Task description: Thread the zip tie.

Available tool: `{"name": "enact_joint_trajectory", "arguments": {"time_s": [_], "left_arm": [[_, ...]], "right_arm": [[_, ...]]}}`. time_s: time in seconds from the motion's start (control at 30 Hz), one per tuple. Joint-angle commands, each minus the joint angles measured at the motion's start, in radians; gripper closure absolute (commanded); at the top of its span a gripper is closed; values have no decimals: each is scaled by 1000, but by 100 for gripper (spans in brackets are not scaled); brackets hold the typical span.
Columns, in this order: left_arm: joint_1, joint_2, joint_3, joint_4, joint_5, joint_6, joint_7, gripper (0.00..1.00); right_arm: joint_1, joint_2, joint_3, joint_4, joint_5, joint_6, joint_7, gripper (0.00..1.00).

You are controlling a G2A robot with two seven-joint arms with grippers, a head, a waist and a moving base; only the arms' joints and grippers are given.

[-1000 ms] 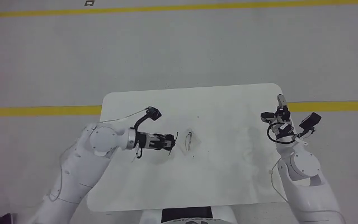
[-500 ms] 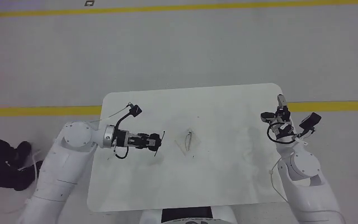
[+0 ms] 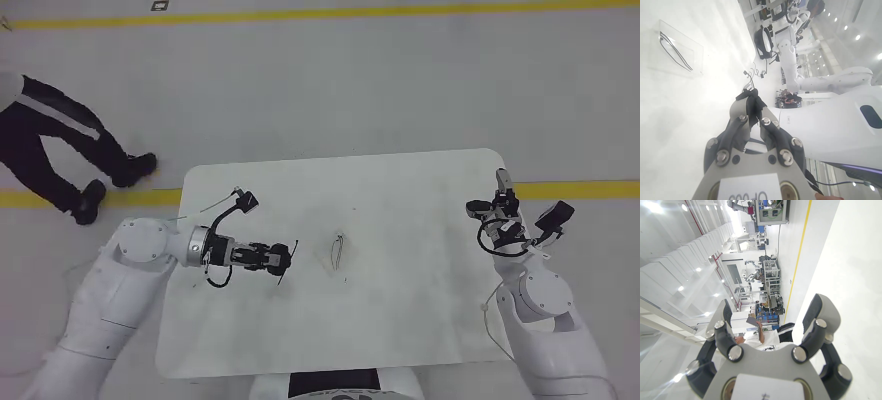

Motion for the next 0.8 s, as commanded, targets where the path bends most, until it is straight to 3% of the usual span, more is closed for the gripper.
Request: {"name": "enact_joint_trajectory", "arguments": {"time_s": [0.0, 0.23, 0.4, 0.53, 0.77], "left_arm": [[0, 0, 0, 0, 0, 0, 0, 100], [0, 0, 0, 0, 0, 0, 0, 100], [0, 0, 0, 0, 0, 0, 0, 100], [0, 0, 0, 0, 0, 0, 0, 100], [0, 0, 0, 0, 0, 0, 0, 100]], "right_arm": [[0, 0, 0, 0, 0, 0, 0, 0], [0, 0, 0, 0, 0, 0, 0, 0], [-60, -2, -20, -101, -63, -55, 55, 0], [-108, -1, -69, -154, -163, -75, 144, 0], [-109, 0, -179, -187, -340, -75, 255, 0]]}}
